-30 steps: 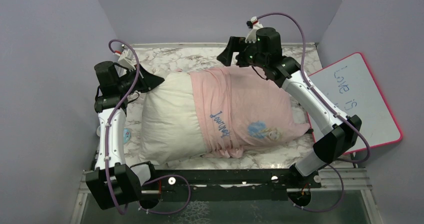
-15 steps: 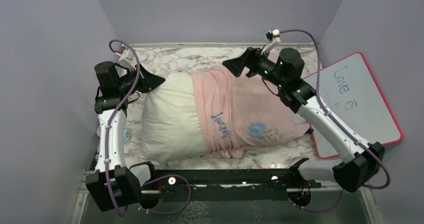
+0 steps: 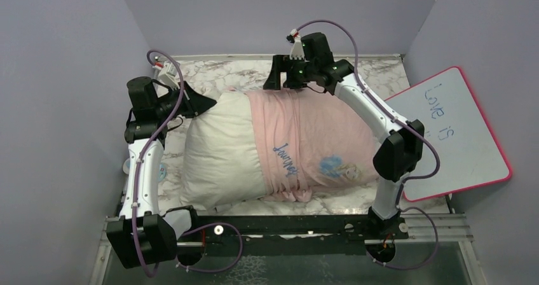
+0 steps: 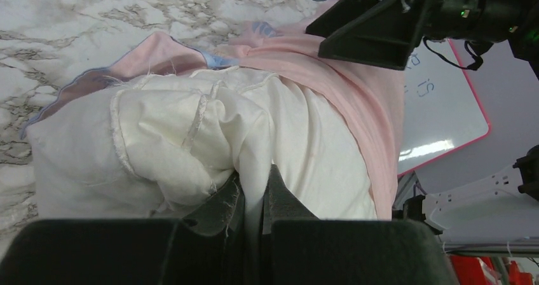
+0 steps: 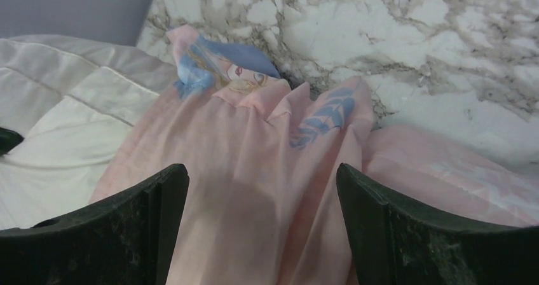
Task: Remove the pillowcase from the pillow
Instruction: Remove the pillow from the pillowcase.
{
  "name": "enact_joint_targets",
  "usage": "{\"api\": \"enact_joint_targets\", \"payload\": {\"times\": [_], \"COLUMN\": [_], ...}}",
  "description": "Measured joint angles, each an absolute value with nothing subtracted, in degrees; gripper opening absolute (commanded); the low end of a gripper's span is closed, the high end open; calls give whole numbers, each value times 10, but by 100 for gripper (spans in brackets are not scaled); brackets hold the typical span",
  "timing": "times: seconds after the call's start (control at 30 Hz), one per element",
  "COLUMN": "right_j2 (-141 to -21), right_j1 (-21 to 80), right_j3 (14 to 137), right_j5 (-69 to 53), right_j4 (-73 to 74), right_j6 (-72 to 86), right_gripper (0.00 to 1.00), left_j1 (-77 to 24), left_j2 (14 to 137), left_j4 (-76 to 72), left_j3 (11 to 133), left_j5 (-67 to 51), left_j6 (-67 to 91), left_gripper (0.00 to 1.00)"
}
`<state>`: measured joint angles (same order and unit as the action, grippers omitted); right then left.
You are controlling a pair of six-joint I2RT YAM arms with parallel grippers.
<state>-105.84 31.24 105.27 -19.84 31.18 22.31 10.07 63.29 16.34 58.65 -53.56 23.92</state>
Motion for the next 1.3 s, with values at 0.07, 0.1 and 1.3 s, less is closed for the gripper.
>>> {"api": "enact_joint_targets", "payload": {"times": [0.07, 0.1, 1.3], "right_j2": [-1081, -1087, -1148], "right_j1": [315, 318, 270], "right_j3": [1072, 1076, 1153], "right_j5": [-204, -198, -324], "right_j4": [342, 353, 386], "right_j6": [196, 180, 124], "right_gripper": [62, 52, 89], "left_j1": [97, 97, 89], "left_j2": [631, 630, 619], "left_j4": [164, 164, 246], "left_j3": [587, 587, 596], "left_j5": [-536, -535, -448], "left_j6": [240, 240, 197], "left_gripper": [0, 0, 0]}}
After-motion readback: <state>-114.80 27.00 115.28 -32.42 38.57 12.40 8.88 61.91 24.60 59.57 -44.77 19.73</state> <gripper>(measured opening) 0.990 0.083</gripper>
